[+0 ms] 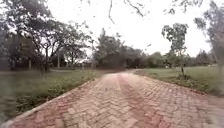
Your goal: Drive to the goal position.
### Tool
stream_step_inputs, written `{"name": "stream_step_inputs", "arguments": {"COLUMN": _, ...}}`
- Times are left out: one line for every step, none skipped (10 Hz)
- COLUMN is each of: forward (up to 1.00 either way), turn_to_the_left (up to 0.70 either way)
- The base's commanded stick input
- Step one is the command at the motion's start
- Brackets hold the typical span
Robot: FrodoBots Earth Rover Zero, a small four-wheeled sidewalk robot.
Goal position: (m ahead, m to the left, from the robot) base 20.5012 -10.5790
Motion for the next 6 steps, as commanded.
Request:
{"name": "stream_step_inputs", "arguments": {"forward": 0.70, "turn_to_the_left": -0.35}}
{"name": "stream_step_inputs", "arguments": {"forward": 0.70, "turn_to_the_left": -0.29}}
{"name": "stream_step_inputs", "arguments": {"forward": 0.70, "turn_to_the_left": -0.23}}
{"name": "stream_step_inputs", "arguments": {"forward": 0.70, "turn_to_the_left": -0.10}}
{"name": "stream_step_inputs", "arguments": {"forward": 0.70, "turn_to_the_left": 0.00}}
{"name": "stream_step_inputs", "arguments": {"forward": 0.70, "turn_to_the_left": 0.00}}
